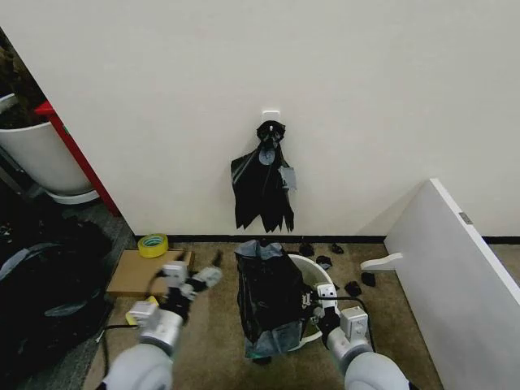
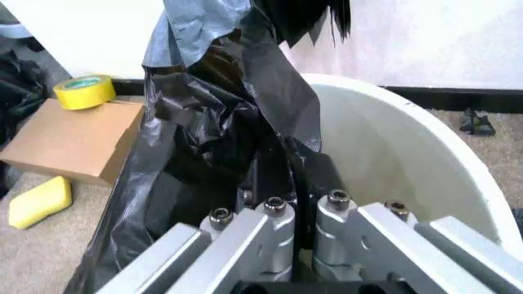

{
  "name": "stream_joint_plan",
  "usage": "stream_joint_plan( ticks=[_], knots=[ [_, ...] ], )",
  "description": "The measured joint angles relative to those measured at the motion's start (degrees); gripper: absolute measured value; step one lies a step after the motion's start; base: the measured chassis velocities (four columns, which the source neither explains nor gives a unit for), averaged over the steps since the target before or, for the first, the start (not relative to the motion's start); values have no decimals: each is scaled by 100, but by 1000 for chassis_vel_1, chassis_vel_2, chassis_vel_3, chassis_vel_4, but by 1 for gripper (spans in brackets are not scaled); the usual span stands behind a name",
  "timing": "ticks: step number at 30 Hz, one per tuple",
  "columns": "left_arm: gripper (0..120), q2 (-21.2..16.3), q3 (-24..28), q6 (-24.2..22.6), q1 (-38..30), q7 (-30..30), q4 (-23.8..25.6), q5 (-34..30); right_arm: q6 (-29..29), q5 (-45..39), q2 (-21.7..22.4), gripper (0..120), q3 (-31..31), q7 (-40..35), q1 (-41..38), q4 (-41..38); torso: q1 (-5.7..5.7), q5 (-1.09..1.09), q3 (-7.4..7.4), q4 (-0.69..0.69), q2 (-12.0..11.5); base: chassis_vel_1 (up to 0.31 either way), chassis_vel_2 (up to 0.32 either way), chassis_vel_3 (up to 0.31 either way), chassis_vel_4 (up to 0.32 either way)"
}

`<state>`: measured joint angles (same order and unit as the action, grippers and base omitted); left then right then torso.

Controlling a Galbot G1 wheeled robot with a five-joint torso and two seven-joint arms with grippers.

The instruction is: Place the garbage bag over the trash bin.

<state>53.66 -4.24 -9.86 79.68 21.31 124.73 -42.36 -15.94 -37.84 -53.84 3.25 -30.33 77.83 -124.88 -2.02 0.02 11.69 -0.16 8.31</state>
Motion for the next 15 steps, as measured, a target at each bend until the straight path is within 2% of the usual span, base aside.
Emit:
stream_joint_plan(
  ticks=[5,9,15],
  knots=[
    [100,37,544,-526,-401,315,-236,-377,57,-5,-17,0,-8,36,-21,0,0,-1,0,1,0,0,0,0,0],
    [100,318,937,-939,-884,816,-514,-510,78,36,-59,0,-27,75,9,3,0,1,0,2,0,0,0,0,0],
    [100,611,1192,-1378,-1473,1352,-782,-606,79,94,-138,0,-2,102,20,55,0,2,0,0,0,0,0,0,0]
  ],
)
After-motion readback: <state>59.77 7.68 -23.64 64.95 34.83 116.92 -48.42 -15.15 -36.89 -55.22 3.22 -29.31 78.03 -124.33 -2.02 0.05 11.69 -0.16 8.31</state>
